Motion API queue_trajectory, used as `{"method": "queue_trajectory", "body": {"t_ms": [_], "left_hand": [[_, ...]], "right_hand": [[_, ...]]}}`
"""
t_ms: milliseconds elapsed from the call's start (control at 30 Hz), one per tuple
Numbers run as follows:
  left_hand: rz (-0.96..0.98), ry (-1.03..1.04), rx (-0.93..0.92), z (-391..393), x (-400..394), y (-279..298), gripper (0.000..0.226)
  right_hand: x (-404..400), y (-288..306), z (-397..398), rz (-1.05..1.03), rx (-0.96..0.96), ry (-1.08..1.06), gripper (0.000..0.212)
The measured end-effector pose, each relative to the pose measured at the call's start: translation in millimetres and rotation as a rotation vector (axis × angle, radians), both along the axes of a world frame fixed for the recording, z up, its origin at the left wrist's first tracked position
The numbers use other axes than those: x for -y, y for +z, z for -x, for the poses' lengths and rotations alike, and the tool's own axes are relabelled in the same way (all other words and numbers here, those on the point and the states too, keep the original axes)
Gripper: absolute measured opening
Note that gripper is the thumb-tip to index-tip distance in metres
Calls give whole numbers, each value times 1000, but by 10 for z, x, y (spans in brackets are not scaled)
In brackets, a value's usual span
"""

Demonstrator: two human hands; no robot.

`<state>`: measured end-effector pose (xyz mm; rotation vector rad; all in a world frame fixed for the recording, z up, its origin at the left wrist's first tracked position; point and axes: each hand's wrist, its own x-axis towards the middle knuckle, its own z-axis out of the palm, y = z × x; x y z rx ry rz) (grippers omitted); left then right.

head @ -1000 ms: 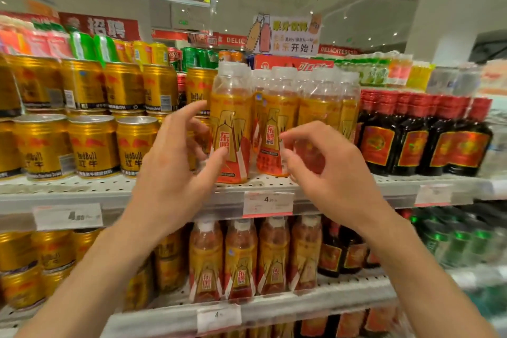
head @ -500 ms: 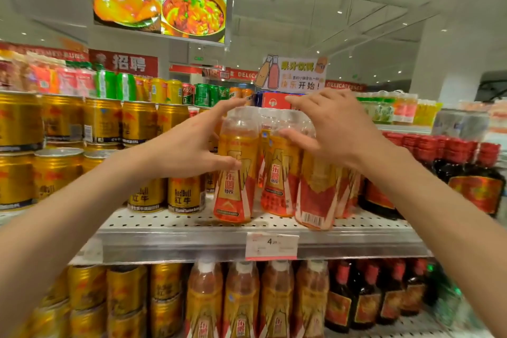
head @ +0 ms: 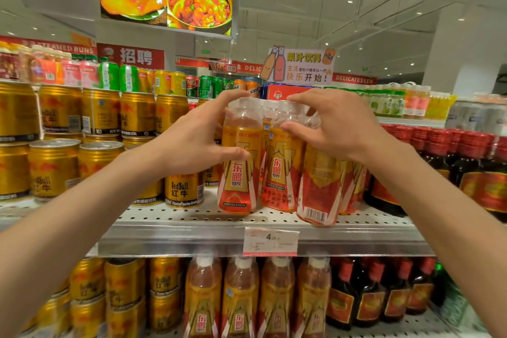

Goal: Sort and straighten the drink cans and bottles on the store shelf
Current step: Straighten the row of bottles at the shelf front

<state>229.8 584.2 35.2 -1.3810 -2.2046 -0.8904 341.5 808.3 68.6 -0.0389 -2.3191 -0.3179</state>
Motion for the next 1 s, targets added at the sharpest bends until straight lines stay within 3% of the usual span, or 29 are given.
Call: {"method": "queue_trajectory", "body": {"t_ms": [133, 333, 600, 1000], "left_hand": [[26, -9, 20, -6, 5, 31, 98], [39, -51, 85, 32, -18, 71, 96], [39, -53, 101, 43, -14, 90, 95], [49, -64, 138, 57, -20, 83, 94]], "right_hand": [[25, 17, -9, 6, 13, -14, 63], [97, 311, 5, 101, 210, -56, 60], [133, 544, 161, 190, 494, -61, 85], [126, 601, 500, 169, 521, -91, 75]]}}
